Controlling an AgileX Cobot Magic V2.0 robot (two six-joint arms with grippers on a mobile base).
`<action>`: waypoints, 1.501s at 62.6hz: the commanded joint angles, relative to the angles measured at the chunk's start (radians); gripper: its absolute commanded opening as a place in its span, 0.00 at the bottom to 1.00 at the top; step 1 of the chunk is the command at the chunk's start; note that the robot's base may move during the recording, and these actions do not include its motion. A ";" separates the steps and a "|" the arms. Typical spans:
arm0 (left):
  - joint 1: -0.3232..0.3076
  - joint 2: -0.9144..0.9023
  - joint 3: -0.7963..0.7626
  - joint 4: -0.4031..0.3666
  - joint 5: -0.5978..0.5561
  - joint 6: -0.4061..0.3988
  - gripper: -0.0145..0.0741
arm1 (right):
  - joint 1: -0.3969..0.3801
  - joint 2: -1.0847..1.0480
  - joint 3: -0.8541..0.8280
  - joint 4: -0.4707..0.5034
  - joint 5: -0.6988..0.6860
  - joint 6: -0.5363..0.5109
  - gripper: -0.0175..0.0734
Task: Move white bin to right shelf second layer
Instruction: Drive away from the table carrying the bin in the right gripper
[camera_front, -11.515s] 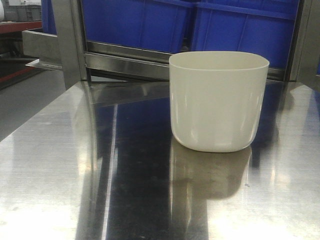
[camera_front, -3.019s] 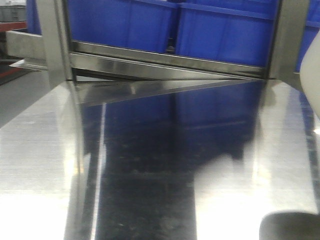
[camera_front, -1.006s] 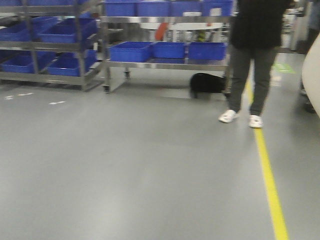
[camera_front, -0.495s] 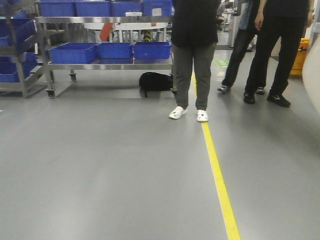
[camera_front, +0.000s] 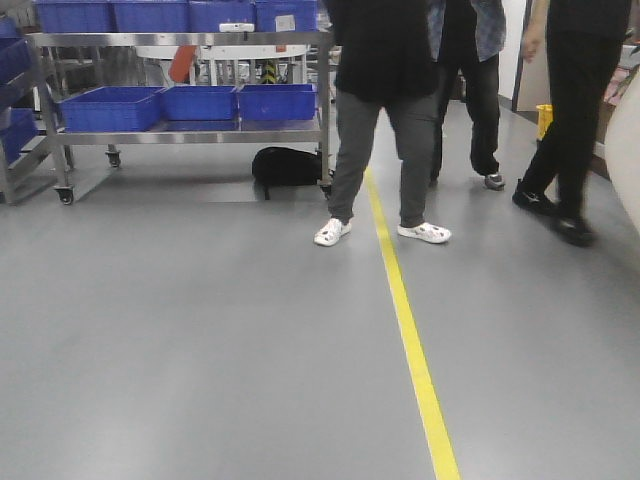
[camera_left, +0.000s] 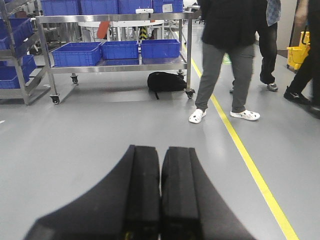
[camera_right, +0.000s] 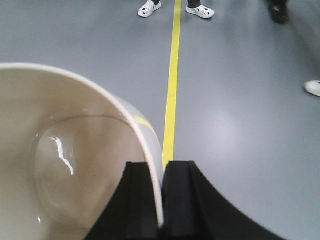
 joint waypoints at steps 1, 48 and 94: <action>0.000 -0.015 0.029 -0.008 -0.083 -0.005 0.26 | -0.005 0.004 -0.031 0.006 -0.095 -0.001 0.24; 0.000 -0.015 0.029 -0.008 -0.083 -0.005 0.26 | -0.005 0.004 -0.031 0.006 -0.093 -0.001 0.24; 0.000 -0.015 0.029 -0.008 -0.083 -0.005 0.26 | -0.005 0.004 -0.031 0.006 -0.092 -0.001 0.24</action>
